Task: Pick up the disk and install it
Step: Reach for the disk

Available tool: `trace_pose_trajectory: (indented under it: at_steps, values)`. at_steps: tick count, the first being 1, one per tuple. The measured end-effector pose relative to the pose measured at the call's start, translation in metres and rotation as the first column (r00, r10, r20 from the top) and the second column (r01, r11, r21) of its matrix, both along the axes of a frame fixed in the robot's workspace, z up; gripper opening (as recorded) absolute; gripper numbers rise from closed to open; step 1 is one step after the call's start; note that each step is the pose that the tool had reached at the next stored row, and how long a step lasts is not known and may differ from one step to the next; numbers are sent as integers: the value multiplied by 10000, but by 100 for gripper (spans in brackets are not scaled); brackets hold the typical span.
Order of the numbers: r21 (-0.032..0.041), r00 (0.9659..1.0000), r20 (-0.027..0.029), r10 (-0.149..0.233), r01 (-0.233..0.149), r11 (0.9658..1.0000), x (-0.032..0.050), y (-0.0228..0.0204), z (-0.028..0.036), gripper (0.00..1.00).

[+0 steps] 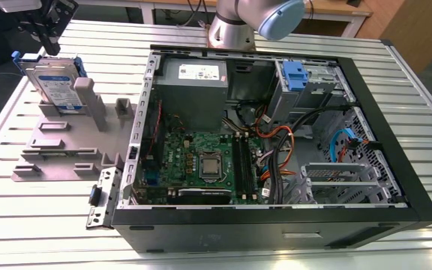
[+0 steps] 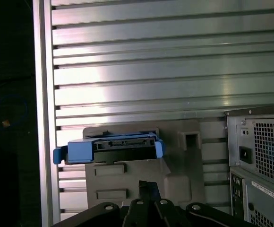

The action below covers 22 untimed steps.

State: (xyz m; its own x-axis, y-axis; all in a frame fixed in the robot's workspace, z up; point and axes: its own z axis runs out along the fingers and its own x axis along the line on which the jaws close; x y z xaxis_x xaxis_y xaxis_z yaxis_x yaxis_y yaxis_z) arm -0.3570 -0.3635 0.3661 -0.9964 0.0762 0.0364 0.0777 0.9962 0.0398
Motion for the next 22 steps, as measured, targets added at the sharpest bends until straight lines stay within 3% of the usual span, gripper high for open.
trace_pose_trajectory:
  at_steps: [16, 22]
  values:
    - [0, 10000, 1, 0, 0, 10000, -40, 4, -1, 11]
    - [0, 10000, 0, -1, 1, 10000, -195, 44, -9, 11]
